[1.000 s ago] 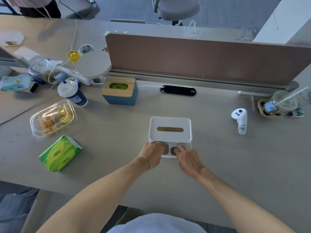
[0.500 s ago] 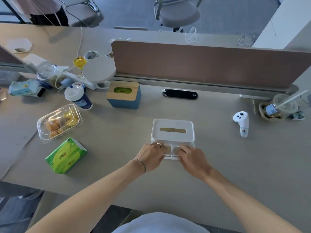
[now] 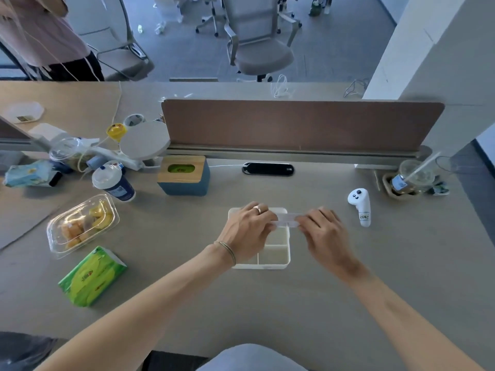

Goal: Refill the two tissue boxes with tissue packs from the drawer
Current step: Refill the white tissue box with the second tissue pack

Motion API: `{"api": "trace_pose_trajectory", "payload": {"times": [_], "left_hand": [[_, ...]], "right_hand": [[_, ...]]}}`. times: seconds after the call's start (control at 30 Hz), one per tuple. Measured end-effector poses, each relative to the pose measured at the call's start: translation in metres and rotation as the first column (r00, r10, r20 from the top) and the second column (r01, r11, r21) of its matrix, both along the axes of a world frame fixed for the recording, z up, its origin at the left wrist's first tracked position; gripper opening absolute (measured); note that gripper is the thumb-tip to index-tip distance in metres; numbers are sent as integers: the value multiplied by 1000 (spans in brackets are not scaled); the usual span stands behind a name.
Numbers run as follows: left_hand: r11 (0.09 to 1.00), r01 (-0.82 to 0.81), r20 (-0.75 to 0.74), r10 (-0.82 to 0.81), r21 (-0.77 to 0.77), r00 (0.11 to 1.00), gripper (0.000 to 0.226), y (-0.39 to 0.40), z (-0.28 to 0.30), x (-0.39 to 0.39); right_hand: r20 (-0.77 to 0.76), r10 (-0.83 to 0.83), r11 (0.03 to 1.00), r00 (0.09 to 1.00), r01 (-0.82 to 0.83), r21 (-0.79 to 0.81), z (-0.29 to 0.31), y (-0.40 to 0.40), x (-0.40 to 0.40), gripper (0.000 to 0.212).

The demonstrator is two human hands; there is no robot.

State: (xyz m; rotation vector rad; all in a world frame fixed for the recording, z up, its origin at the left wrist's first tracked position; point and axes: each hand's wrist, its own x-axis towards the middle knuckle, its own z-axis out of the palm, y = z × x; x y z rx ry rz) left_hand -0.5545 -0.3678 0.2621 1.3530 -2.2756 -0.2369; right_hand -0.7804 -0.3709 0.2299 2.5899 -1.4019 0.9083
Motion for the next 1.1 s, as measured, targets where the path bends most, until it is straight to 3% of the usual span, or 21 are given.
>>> {"api": "trace_pose_trajectory", "payload": {"times": [0.3,0.5,0.87,1.1], "left_hand": [[989,120,-46,-116,92,992,9,-16,-6,-110],[952,154,27,-167,264,986,12,-18,-41,-160],[861,-24,179,-79,508,981,12,-7,-104,-194],[755,-171,246,14,633,969,15,-5,-132,-195]], "right_hand": [[-7,-223,975,975,223,21,-6,12,-106,10],[-67,-245,952,967,253,173,-37,24,-157,17],[-110,-206,838,972,233,493,-98,40,-174,28],[-235,-182,782,955,285,555,-134,40,-182,19]]}}
